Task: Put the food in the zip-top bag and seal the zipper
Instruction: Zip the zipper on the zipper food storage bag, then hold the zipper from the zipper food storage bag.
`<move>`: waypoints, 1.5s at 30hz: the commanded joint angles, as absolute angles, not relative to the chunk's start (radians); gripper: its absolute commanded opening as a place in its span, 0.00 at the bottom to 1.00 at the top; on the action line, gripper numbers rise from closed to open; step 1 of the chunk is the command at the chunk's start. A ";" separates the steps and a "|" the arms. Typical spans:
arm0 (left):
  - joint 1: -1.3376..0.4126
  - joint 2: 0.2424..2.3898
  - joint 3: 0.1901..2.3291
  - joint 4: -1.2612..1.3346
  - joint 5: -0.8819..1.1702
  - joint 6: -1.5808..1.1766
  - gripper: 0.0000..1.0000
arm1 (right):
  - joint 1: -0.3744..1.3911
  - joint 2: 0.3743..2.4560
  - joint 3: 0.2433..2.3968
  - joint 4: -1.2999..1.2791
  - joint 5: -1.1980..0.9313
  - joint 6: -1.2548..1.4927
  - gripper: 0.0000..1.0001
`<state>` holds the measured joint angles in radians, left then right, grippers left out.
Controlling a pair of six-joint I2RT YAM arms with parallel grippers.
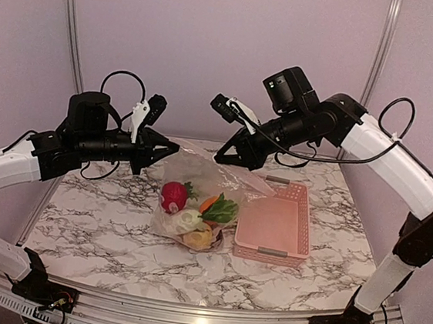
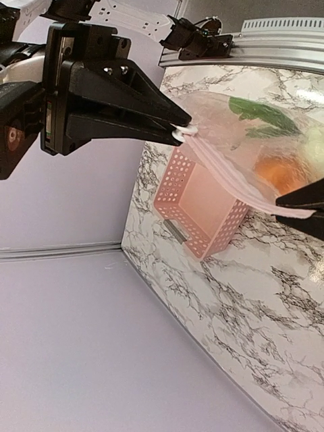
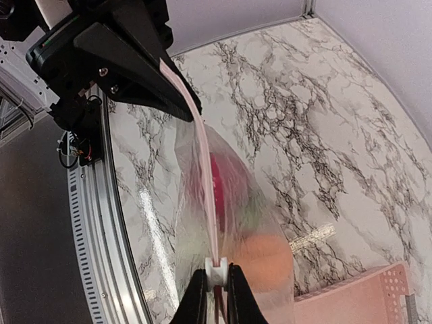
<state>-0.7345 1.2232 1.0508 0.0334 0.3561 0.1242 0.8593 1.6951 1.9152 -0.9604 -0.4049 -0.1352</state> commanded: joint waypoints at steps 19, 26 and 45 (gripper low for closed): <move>-0.628 1.161 0.999 0.044 0.256 0.164 0.00 | 0.794 1.484 1.720 -1.065 -0.313 -0.112 0.09; -0.621 1.160 0.987 0.057 0.255 0.161 0.00 | 0.795 1.451 1.671 -1.076 -0.305 -0.104 0.10; -0.618 1.162 0.968 0.092 0.329 0.125 0.00 | 0.793 1.611 1.810 -1.009 -0.397 -0.112 0.54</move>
<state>-0.6235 1.1881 0.9817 0.0555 0.2901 0.1383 0.7998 1.5703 1.7515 -1.0416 -0.3542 -0.1055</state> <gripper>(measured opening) 0.006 0.535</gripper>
